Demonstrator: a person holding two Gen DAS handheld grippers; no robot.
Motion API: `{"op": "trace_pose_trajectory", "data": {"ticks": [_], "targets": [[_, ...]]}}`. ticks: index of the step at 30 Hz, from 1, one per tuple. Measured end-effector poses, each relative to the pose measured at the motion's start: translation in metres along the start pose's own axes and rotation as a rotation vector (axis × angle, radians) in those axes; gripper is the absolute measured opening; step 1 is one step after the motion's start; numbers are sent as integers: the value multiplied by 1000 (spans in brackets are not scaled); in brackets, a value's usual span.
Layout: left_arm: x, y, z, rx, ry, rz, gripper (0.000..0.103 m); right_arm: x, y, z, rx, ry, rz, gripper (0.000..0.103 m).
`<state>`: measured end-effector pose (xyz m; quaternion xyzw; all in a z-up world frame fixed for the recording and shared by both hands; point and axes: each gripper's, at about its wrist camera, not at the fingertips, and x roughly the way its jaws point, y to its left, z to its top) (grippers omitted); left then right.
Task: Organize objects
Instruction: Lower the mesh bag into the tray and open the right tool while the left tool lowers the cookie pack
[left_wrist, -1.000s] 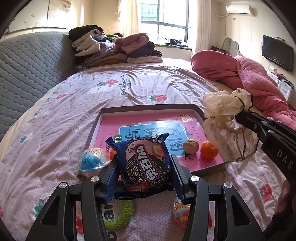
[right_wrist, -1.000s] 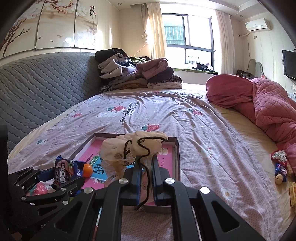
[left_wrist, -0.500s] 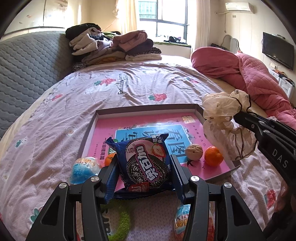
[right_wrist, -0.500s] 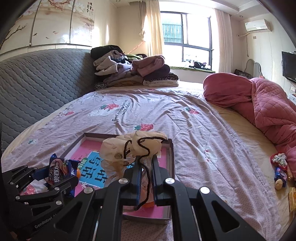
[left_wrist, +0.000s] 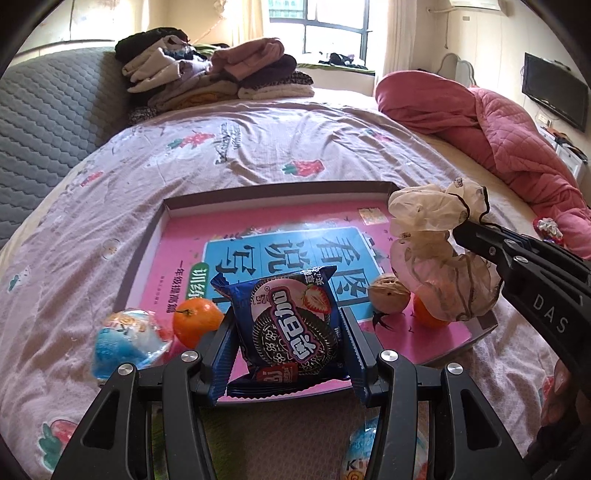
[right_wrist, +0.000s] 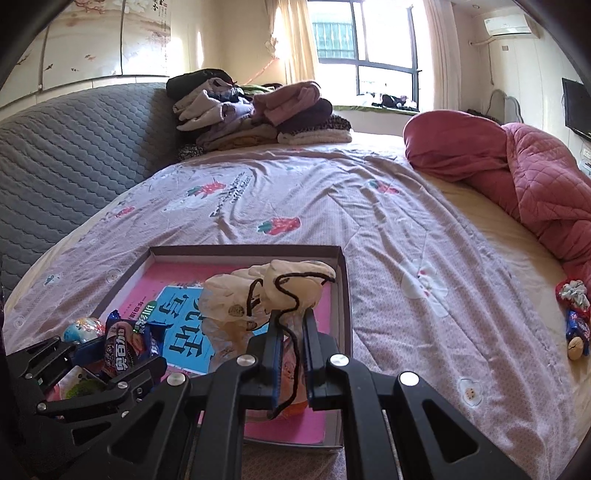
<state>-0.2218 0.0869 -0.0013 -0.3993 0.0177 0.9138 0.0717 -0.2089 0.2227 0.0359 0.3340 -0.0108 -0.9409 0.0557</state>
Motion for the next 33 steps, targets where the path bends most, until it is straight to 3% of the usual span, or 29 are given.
{"op": "trace_pose_trajectory", "data": {"ticks": [13, 22, 28, 30, 33], "targets": [[16, -7, -2, 18, 50, -16, 53, 25, 1, -5, -27, 71, -46, 11], [24, -8, -5, 18, 81, -22, 54, 22, 5, -5, -48, 57, -48, 12], [27, -8, -6, 14, 98, -23, 54, 23, 5, -5, -45, 71, -53, 24], [27, -7, -6, 13, 97, -23, 54, 24, 3, -4, -39, 76, -60, 36], [28, -6, -5, 11, 99, -22, 54, 23, 0, -3, -22, 78, -58, 41]]}}
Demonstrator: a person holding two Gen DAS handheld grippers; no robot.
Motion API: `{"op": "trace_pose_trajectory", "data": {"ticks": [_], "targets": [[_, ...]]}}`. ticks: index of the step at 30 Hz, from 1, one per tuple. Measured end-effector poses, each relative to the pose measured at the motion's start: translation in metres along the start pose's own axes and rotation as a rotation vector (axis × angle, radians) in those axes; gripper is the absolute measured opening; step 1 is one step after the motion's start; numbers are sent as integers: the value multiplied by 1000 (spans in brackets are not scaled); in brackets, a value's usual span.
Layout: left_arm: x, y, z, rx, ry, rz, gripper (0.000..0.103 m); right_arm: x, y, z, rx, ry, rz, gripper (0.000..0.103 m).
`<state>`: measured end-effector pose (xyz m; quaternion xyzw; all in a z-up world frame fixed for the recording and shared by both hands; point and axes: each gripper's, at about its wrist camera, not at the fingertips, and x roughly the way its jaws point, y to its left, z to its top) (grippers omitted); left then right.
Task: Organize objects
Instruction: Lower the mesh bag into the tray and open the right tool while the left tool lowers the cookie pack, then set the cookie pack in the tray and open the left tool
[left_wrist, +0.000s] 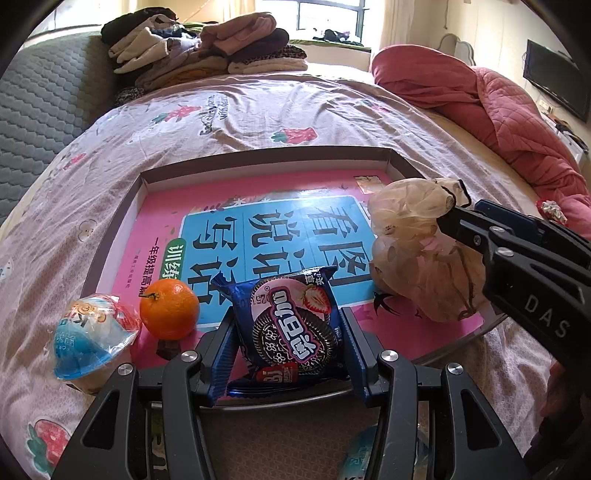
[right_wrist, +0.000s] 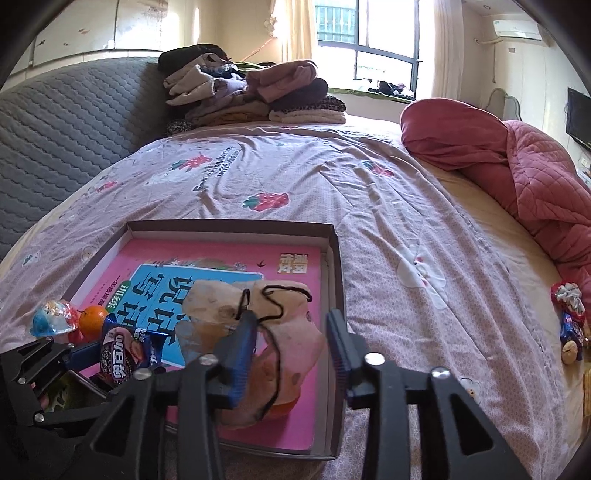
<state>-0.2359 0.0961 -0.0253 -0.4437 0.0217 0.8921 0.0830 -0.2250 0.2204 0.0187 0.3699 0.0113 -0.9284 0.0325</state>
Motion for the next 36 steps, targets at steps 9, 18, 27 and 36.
{"op": "trace_pose_trajectory", "data": {"ticks": [9, 18, 27, 36], "targets": [[2, 2, 1, -7, 0, 1, 54, -2, -4, 3, 22, 3, 9, 43], [3, 3, 4, -11, -1, 11, 54, -9, -12, 7, 54, -14, 16, 49], [-3, 3, 5, -14, -16, 6, 54, -17, -15, 9, 73, -32, 21, 49], [-9, 3, 6, -21, -27, 6, 54, -24, -15, 11, 80, -51, 26, 50]]}}
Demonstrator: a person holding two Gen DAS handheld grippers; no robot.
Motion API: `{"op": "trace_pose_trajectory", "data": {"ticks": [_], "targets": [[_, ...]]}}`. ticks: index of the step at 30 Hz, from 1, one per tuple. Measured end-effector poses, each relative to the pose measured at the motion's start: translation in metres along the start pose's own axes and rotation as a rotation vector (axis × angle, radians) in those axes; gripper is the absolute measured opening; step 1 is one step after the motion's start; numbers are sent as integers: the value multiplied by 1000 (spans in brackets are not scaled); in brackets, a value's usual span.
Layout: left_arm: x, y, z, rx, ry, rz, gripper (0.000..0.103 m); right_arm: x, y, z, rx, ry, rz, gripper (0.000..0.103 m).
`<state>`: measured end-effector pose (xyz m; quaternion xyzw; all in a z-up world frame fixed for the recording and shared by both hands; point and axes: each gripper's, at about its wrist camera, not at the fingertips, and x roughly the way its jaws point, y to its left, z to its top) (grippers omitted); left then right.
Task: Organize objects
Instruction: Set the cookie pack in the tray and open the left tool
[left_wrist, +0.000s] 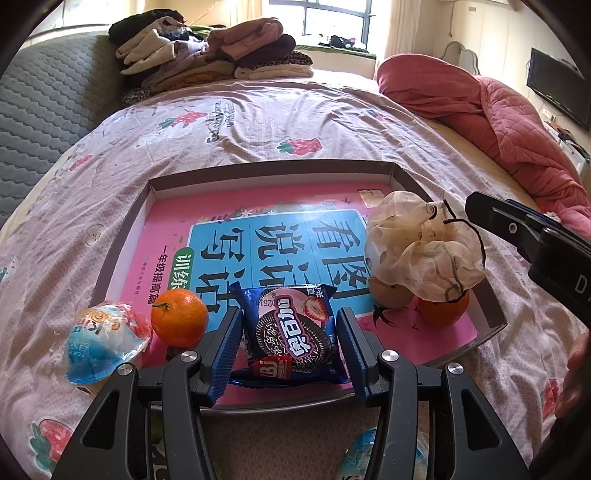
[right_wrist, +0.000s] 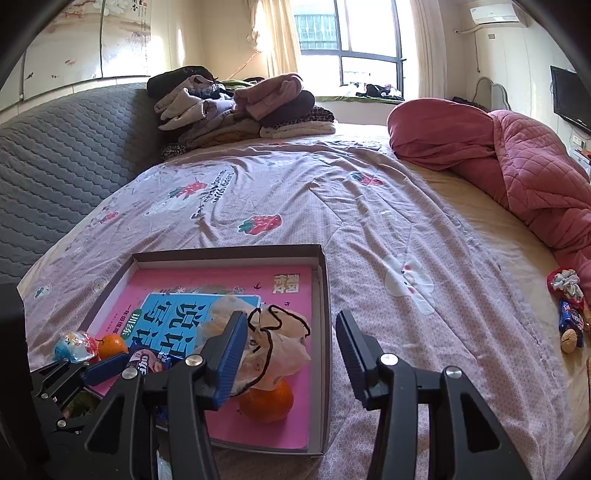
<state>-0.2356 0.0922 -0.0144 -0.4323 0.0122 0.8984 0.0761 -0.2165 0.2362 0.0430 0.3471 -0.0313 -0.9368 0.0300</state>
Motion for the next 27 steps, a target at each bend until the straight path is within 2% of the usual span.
{"op": "trace_pose_trajectory", "data": {"ticks": [20, 27], "targets": [[-31, -1, 7, -4, -48, 31, 69, -14, 7, 1, -11, -24, 32, 50], [-38, -2, 7, -4, -54, 44, 71, -18, 10, 1, -18, -30, 40, 54]]}}
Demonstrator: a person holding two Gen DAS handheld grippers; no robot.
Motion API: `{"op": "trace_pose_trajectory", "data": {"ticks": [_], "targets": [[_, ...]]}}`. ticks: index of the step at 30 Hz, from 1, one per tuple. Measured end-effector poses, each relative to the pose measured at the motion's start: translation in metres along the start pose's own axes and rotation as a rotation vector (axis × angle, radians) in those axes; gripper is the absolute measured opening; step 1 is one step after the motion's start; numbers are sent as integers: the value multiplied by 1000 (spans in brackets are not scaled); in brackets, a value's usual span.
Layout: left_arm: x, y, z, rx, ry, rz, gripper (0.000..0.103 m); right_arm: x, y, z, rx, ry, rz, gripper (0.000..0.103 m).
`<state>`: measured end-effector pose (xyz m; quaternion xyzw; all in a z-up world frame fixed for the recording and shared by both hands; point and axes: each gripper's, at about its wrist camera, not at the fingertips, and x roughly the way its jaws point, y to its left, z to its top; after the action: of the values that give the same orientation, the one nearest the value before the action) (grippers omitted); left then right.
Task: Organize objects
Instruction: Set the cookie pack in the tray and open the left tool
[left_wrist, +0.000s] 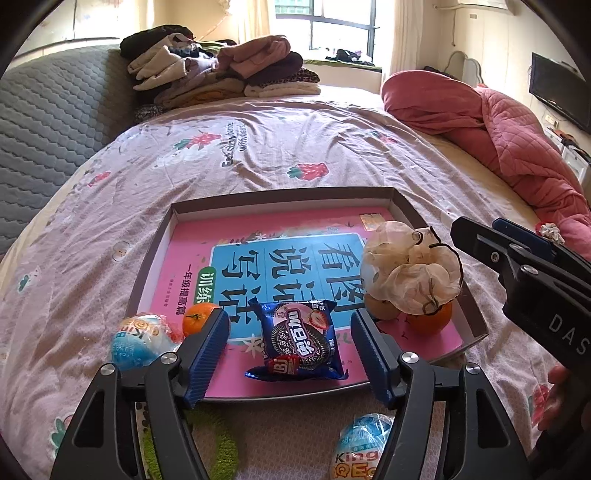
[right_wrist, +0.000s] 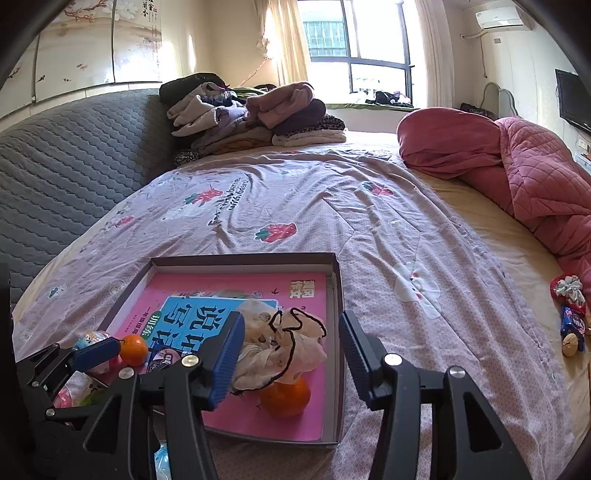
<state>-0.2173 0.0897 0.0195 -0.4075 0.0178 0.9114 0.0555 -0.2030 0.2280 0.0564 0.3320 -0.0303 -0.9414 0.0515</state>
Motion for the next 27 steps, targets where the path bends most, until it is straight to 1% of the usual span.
{"op": "trace_pose_trajectory", "data": {"ticks": [5, 18, 27], "targets": [[-8, 3, 1, -6, -11, 11, 74, -5, 1, 2, 1, -16, 2, 55], [-27, 12, 6, -29, -39, 30, 75, -15, 1, 4, 5, -37, 13, 58], [-42, 25, 9, -52, -62, 50, 75, -24, 0, 8, 10, -59, 18, 59]]}}
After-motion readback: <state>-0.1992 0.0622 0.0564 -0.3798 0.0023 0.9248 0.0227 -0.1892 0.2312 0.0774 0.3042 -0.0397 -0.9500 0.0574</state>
